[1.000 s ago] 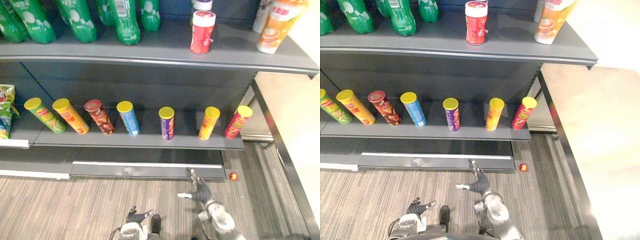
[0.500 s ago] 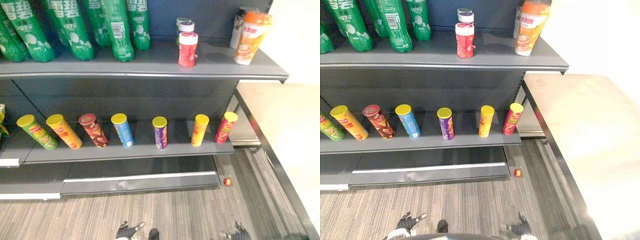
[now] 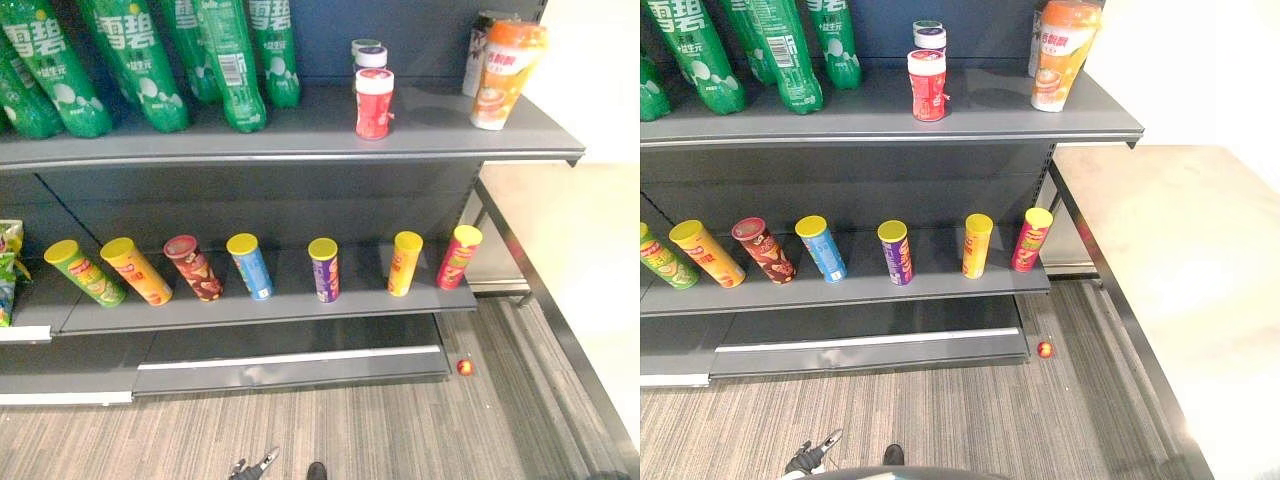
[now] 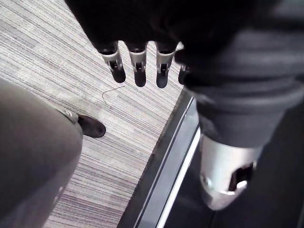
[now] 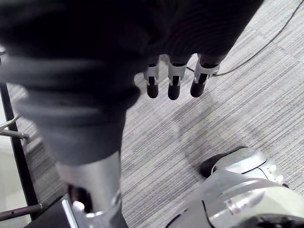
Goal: Put the gum and the chips on the shelf.
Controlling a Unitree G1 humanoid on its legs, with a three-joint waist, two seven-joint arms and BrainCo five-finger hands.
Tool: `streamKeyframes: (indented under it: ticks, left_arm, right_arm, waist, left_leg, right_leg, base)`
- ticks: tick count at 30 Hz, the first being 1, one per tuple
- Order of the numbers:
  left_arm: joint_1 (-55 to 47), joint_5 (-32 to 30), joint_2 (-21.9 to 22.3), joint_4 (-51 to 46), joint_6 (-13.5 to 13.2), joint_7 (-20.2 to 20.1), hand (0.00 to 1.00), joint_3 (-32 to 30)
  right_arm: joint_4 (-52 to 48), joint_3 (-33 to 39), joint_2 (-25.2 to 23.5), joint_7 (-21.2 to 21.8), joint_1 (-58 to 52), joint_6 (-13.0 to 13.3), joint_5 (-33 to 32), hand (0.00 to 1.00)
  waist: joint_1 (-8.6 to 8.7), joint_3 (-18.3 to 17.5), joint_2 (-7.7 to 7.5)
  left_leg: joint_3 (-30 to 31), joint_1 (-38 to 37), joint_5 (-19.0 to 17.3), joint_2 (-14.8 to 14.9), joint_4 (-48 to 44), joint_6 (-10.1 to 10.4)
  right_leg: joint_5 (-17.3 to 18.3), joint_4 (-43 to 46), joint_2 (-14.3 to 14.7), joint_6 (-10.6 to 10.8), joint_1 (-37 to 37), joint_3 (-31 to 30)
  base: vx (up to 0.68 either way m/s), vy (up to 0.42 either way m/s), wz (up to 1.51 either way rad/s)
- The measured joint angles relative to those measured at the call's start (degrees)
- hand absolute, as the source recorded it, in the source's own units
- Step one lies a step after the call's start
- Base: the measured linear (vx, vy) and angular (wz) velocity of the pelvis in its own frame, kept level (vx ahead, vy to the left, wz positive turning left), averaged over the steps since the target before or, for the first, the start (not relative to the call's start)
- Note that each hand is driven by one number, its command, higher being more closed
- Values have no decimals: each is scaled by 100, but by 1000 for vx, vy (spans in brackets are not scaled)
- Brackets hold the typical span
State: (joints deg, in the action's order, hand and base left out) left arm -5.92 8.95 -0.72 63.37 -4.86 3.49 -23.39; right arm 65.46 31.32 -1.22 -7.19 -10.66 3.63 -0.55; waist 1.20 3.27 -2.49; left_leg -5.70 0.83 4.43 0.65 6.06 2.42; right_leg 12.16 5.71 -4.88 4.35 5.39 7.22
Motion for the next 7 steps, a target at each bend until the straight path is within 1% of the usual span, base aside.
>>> streamKeyframes:
  ticks: [3,7]
  left_arm:
    - [2,135,-44,30,-2,-29,0,108]
    - [4,156,-120,42,-5,-56,0,342]
  right_arm:
    - [108,98,12,5,78,-41,1,0]
    - [267,164,37,4,167,-47,-2,0]
  waist:
    - [1,-16,-24]
    - [1,-21,-48]
  left_leg:
    - [4,3,-21,-49,0,-17]
    - [22,-5,-41,-125,0,-34]
  right_leg:
    - [-23,-66,-41,27,33,-1]
    - [-29,-101,-104,45,86,14]
  base:
    - [24,13,2]
    - [55,18,5]
